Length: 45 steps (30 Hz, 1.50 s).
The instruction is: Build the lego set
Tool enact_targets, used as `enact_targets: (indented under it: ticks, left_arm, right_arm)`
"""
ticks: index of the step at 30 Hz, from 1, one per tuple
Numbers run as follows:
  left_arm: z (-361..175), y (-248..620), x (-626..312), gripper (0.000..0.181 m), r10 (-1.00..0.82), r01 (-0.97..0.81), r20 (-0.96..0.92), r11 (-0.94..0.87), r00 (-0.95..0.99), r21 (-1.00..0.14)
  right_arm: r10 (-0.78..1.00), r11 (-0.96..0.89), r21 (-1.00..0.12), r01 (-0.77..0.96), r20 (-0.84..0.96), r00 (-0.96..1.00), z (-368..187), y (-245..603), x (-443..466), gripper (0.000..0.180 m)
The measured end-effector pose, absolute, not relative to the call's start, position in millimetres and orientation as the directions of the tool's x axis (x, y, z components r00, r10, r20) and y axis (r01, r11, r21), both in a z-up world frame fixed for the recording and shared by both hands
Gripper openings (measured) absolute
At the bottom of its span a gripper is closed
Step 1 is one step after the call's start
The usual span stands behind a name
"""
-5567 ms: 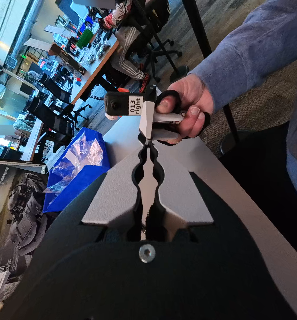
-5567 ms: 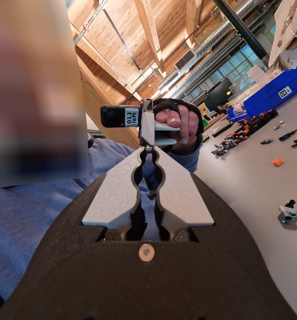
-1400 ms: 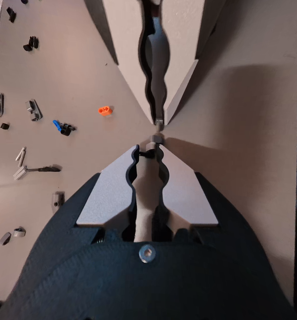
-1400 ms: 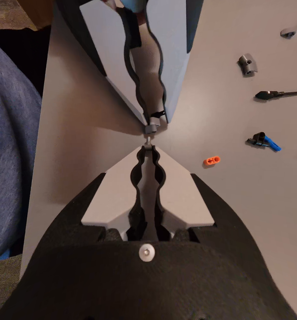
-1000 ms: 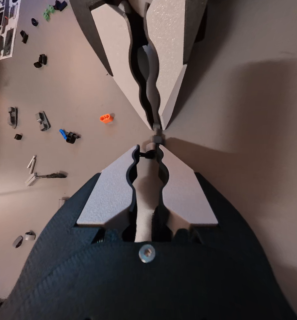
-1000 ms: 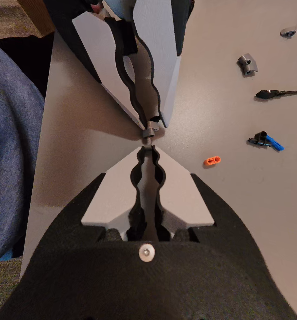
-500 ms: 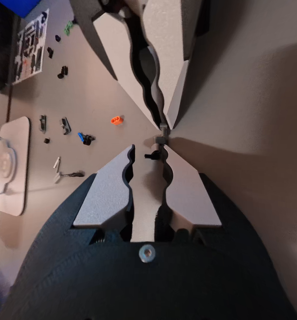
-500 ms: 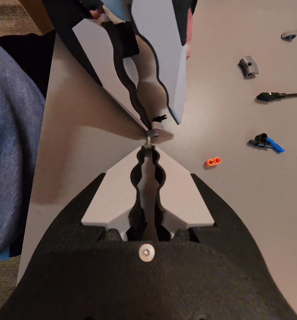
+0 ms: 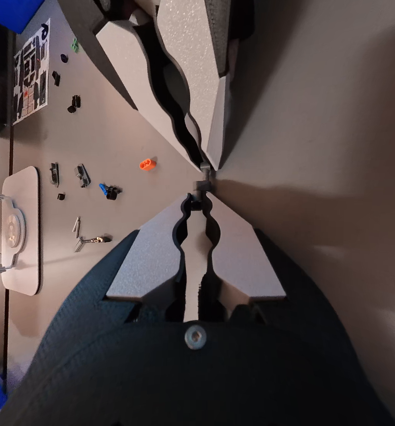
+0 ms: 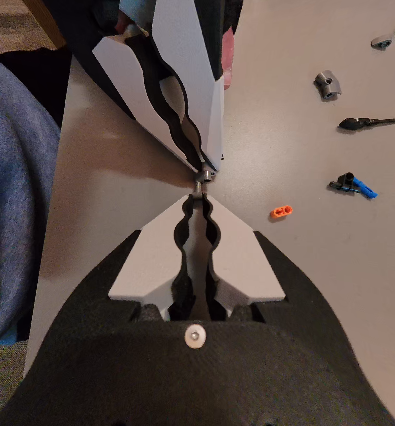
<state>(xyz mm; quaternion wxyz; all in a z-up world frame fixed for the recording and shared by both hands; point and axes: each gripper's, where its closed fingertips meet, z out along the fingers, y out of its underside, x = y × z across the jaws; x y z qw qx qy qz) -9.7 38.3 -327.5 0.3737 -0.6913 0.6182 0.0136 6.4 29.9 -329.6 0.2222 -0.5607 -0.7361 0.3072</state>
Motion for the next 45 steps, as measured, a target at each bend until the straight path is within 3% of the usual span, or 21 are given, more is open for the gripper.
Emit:
enact_targets:
  ticks: [10, 23, 45]
  left_arm:
    - [-323.5, 41.0, -8.3, 0.005, -0.854, -0.828, -0.425, -0.012, 0.299, -0.56]
    - [-326.9, 43.2, -9.6, 0.005, -0.887, -0.841, -0.345, -0.081, 0.306, -0.535]
    - [-327.6, 43.0, -7.6, 0.005, -0.902, -0.838, -0.268, -0.159, 0.338, -0.521]
  right_arm:
    - [0.962, 0.197, -0.691, 0.696, -0.001, -0.274, -329.6, 31.8, 5.1, 0.006]
    - [0.955, 0.282, -0.662, 0.695, 0.127, -0.266, -329.0, 38.5, 6.0, 0.006]
    - [0.945, 0.321, -0.675, 0.664, 0.178, -0.275, -326.0, 37.0, 6.6, 0.005]
